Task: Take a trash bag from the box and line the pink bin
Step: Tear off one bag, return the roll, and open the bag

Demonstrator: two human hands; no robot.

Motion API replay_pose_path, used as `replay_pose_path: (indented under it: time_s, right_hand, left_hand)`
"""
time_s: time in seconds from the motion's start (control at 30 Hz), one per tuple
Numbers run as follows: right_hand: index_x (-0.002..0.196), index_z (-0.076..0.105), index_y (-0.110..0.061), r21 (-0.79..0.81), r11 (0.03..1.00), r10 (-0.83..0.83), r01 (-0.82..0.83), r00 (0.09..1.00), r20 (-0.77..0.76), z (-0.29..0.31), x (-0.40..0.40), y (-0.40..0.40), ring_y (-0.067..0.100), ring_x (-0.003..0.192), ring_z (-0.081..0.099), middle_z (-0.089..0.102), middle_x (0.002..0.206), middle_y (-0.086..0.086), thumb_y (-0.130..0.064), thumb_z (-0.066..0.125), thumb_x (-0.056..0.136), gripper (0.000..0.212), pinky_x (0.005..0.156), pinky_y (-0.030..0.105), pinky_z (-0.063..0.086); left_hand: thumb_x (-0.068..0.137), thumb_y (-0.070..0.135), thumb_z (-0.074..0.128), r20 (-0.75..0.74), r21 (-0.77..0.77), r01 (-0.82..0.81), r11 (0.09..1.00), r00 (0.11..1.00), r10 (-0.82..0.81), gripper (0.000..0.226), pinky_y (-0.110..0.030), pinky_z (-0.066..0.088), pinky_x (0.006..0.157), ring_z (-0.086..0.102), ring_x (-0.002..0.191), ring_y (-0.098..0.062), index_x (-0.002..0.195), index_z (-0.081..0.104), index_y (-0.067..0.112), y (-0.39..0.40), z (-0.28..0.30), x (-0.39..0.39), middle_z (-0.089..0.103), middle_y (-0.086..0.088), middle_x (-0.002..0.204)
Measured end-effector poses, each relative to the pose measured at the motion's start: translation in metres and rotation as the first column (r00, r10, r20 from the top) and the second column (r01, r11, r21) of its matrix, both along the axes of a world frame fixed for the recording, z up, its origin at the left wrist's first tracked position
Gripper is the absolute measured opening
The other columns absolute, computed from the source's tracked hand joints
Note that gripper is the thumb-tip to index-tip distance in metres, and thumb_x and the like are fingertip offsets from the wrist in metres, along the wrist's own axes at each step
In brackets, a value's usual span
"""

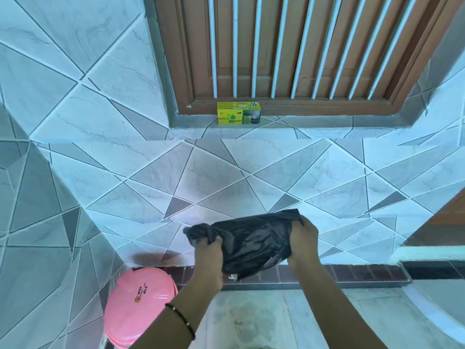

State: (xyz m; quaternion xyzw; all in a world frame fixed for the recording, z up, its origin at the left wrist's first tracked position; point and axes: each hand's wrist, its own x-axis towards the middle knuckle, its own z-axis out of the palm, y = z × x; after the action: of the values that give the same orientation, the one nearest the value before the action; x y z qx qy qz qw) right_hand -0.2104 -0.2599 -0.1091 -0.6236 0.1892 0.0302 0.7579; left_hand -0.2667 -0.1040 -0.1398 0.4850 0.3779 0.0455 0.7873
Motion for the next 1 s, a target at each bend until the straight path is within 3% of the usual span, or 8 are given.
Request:
replay_pose_path:
  time_s: [0.13, 0.27, 0.37, 0.47, 0.63, 0.77, 0.9, 1.0]
  right_hand:
    - [0.092, 0.064, 0.003, -0.055, 0.994, -0.095, 0.095, 0.995, 0.002, 0.001, 0.009, -0.031, 0.025, 0.069, 0.049, 0.056, 0.077, 0.012, 0.004, 0.035, 0.08, 0.032, 0.06, 0.034, 0.041]
    - [0.09, 0.063, -0.008, 0.033, 0.989, -0.136, 0.142, 0.982, -0.131, 0.007, 0.018, -0.066, 0.024, 0.065, 0.052, 0.058, 0.075, 0.01, 0.003, 0.039, 0.084, 0.027, 0.05, 0.026, 0.046]
    - [0.093, 0.065, -0.012, 0.058, 0.998, -0.014, 0.022, 0.991, -0.13, 0.008, 0.022, -0.064, 0.03, 0.075, 0.061, 0.065, 0.086, 0.013, 0.002, 0.04, 0.087, 0.029, 0.069, 0.04, 0.053]
    - [0.102, 0.064, -0.017, 0.102, 0.995, 0.0, 0.011, 0.995, -0.099, 0.012, 0.023, -0.044, 0.029, 0.073, 0.06, 0.063, 0.086, 0.013, -0.001, 0.04, 0.091, 0.031, 0.066, 0.036, 0.052]
    - [0.1, 0.062, -0.02, 0.192, 0.98, -0.039, 0.058, 0.994, -0.101, 0.011, 0.014, -0.022, 0.027, 0.073, 0.058, 0.062, 0.087, 0.01, -0.003, 0.042, 0.092, 0.027, 0.062, 0.032, 0.05]
    - [0.079, 0.058, -0.012, 0.155, 0.987, 0.071, -0.043, 0.982, -0.177, 0.015, 0.001, -0.011, 0.025, 0.066, 0.056, 0.058, 0.077, 0.012, -0.004, 0.043, 0.092, 0.021, 0.057, 0.029, 0.048]
    - [0.08, 0.067, -0.012, 0.099, 0.98, 0.183, -0.17, 0.973, -0.142, 0.028, -0.004, -0.007, 0.03, 0.071, 0.064, 0.069, 0.082, 0.016, -0.005, 0.055, 0.085, 0.015, 0.06, 0.033, 0.055]
    - [0.091, 0.068, -0.027, -0.473, 0.77, 0.435, -0.427, 0.895, -0.1, 0.041, -0.01, -0.015, 0.024, 0.093, 0.066, 0.07, 0.104, 0.006, -0.022, 0.061, 0.08, 0.013, 0.085, 0.045, 0.055]
  left_hand:
    - [0.091, 0.01, 0.049, -0.065, 0.596, 0.022, 0.803, 0.998, 0.02, 0.013, -0.04, 0.048, 0.071, 0.057, 0.075, -0.031, 0.085, 0.06, 0.005, 0.057, -0.011, 0.004, 0.064, -0.02, 0.081]
    - [0.077, 0.003, 0.056, -0.243, 0.806, 0.166, 0.568, 0.968, 0.061, 0.012, -0.034, 0.041, 0.065, 0.06, 0.077, -0.037, 0.082, 0.066, 0.004, 0.125, -0.01, -0.013, 0.065, -0.021, 0.076]
    - [0.066, 0.017, 0.064, -0.301, 0.656, 0.218, 0.722, 0.954, -0.015, 0.031, -0.037, 0.048, 0.069, 0.063, 0.078, -0.036, 0.091, 0.068, 0.0, 0.143, -0.011, -0.012, 0.067, -0.02, 0.081]
    - [0.083, 0.031, 0.064, 0.036, 0.017, 0.023, 1.0, 0.999, -0.024, 0.042, -0.037, 0.051, 0.075, 0.063, 0.085, -0.029, 0.114, 0.06, 0.004, 0.132, -0.005, 0.0, 0.066, -0.016, 0.1]
    - [0.086, 0.052, 0.051, -0.006, -0.359, -0.239, 0.902, 0.967, 0.253, 0.053, -0.036, 0.049, 0.08, 0.061, 0.092, -0.028, 0.12, 0.051, 0.012, 0.059, -0.016, -0.019, 0.063, -0.014, 0.105]
    - [0.084, 0.033, 0.063, -0.084, -0.333, 0.066, 0.941, 0.992, -0.099, 0.033, -0.023, 0.05, 0.039, 0.063, 0.046, -0.02, 0.099, 0.061, 0.004, 0.016, -0.03, -0.017, 0.068, -0.007, 0.057]
    - [0.088, 0.011, 0.06, -0.065, -0.149, -0.028, 0.988, 0.998, 0.019, 0.034, -0.026, 0.052, 0.046, 0.061, 0.071, -0.023, 0.118, 0.052, -0.003, 0.032, -0.016, 0.007, 0.064, -0.013, 0.086]
    - [0.093, 0.016, 0.051, 0.061, 0.083, -0.042, 0.996, 0.997, 0.037, 0.01, -0.034, 0.051, 0.069, 0.061, 0.084, -0.023, 0.1, 0.055, 0.008, 0.055, 0.015, 0.013, 0.063, -0.015, 0.104]
